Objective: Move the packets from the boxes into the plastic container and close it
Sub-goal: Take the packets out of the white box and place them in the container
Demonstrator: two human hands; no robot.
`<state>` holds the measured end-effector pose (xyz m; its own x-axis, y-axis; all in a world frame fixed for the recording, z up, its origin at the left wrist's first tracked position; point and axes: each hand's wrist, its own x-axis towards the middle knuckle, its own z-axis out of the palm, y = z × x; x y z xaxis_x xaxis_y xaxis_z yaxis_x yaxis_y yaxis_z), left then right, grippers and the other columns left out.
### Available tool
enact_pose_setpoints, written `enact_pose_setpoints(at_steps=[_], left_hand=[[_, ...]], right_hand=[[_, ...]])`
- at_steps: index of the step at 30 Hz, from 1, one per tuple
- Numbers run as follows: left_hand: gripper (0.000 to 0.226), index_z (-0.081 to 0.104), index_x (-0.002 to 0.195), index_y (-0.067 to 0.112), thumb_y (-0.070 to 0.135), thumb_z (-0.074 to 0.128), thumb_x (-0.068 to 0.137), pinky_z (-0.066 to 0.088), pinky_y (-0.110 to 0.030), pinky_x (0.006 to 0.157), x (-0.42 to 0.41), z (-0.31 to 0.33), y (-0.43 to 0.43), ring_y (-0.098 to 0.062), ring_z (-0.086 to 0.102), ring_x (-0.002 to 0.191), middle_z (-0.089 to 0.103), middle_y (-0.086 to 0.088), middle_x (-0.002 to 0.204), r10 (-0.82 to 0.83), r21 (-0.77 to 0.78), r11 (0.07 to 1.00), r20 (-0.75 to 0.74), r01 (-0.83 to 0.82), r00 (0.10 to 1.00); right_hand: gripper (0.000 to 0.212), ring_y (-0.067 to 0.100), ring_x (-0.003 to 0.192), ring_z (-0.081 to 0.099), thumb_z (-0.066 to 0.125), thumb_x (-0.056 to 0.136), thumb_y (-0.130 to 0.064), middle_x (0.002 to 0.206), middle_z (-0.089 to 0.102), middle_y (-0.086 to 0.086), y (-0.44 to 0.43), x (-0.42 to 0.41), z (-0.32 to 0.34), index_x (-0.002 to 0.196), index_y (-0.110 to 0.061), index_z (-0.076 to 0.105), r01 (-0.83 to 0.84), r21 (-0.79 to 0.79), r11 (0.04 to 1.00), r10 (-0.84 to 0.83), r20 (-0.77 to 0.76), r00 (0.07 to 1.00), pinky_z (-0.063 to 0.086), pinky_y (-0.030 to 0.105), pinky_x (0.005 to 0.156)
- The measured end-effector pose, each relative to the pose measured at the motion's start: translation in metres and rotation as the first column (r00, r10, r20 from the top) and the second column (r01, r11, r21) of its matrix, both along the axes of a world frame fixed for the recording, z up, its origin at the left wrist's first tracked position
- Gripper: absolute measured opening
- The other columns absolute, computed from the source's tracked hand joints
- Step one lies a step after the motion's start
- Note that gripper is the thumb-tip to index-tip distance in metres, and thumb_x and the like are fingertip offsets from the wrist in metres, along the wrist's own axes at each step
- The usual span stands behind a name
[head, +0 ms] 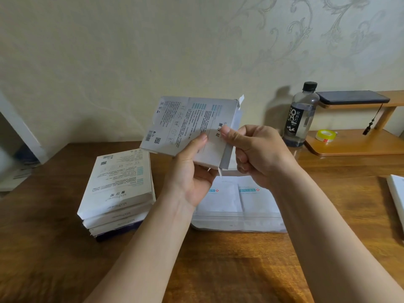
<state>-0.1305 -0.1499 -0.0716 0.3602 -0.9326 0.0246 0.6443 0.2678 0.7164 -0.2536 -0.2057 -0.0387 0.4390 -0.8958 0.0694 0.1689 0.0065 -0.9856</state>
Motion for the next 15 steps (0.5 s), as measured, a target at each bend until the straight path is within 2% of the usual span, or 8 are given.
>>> enact_pose_setpoints(at_steps=[6,9,12,15], left_hand=[[0.045,0.062,0.134,0.022,0.015,0.069,0.090,0.056,-0.031,0.067,0.0002,0.0001,-0.0012,-0.023,0.066,0.099,0.074,-0.005,0.100,0.024,0.053,0.998,-0.061,-0.020,0.998],[0.036,0.066,0.127,0.022,0.016,0.067,0.091,0.055,-0.034,0.073,-0.0005,0.0013,-0.0005,-0.024,0.066,0.101,0.074,-0.007,0.100,0.017,0.072,0.997,-0.087,-0.011,0.996],[0.022,0.069,0.112,0.025,0.016,0.067,0.092,0.054,-0.031,0.070,-0.0006,0.0038,0.0003,-0.023,0.066,0.095,0.075,-0.005,0.093,0.006,0.097,0.995,-0.115,0.005,0.993],[0.030,0.067,0.122,0.023,0.019,0.068,0.092,0.056,-0.028,0.064,-0.0006,0.0066,0.0022,-0.020,0.069,0.087,0.075,-0.004,0.095,0.003,0.119,0.993,-0.118,0.011,0.993]], right_hand=[[0.032,0.017,0.048,0.048,0.069,0.094,-0.023,0.056,0.053,0.002,-0.0024,-0.0016,0.0022,0.068,-0.013,0.053,-0.003,-0.017,1.000,0.002,-0.037,0.999,0.040,0.027,0.046],[0.029,0.022,0.053,0.059,0.067,0.095,-0.023,0.065,0.062,0.006,-0.0006,-0.0016,0.0034,0.072,-0.011,0.056,-0.010,0.014,1.000,0.011,-0.038,0.999,0.046,0.027,0.045],[0.027,0.023,0.053,0.064,0.066,0.096,-0.023,0.066,0.067,0.004,0.0010,-0.0027,0.0053,0.073,-0.010,0.059,-0.015,0.052,0.999,0.018,-0.042,0.999,0.049,0.026,0.045],[0.027,0.025,0.055,0.067,0.066,0.096,-0.022,0.069,0.070,0.006,0.0023,-0.0040,0.0081,0.073,-0.011,0.058,-0.012,0.092,0.996,0.015,-0.031,0.999,0.052,0.027,0.048]])
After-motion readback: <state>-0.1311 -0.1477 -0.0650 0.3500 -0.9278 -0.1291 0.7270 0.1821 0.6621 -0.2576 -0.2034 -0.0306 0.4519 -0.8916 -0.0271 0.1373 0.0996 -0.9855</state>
